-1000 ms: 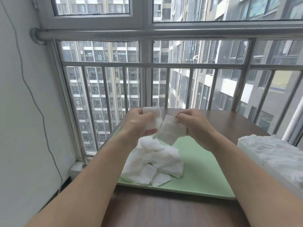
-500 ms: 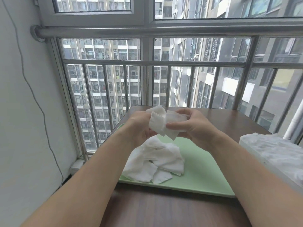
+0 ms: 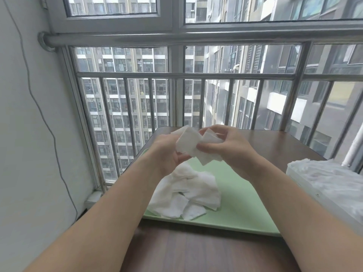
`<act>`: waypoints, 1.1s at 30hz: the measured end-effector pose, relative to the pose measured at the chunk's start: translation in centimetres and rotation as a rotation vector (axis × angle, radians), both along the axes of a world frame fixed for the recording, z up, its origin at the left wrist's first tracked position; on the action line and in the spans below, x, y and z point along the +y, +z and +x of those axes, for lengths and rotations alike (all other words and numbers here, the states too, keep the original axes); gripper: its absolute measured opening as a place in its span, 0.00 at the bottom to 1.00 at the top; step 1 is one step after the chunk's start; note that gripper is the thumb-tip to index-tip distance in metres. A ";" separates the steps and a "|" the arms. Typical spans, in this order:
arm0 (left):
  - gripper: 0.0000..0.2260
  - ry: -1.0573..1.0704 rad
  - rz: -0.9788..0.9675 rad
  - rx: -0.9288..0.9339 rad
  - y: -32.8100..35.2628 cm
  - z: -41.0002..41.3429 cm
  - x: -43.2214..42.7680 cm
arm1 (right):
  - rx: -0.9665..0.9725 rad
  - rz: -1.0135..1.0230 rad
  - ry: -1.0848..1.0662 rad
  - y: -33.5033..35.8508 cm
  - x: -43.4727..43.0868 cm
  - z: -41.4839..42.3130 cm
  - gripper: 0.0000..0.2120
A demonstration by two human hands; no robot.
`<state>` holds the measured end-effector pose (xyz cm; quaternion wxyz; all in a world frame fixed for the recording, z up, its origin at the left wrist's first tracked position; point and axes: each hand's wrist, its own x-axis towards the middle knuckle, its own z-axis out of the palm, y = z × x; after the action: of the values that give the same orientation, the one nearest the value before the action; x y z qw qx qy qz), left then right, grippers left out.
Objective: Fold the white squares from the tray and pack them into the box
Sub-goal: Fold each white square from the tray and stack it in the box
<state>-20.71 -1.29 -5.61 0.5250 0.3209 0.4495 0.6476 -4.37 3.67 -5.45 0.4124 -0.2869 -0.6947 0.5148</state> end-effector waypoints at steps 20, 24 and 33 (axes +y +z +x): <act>0.07 -0.086 0.197 0.196 0.2 1.2 -0.3 | 0.158 -0.244 -0.102 -0.1 0.0 -0.4 0.25; 0.08 0.188 0.070 0.223 0.0 0.7 0.4 | 0.179 -0.243 -0.086 0.3 -0.1 0.0 0.17; 0.06 -0.051 0.104 0.342 -0.1 0.8 -0.2 | 0.293 -0.278 0.011 0.9 -0.2 0.2 0.18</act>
<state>-19.88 -1.53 -5.72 0.4397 0.4646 0.4898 0.5923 -4.18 3.47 -4.57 0.4626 -0.2594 -0.5510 0.6443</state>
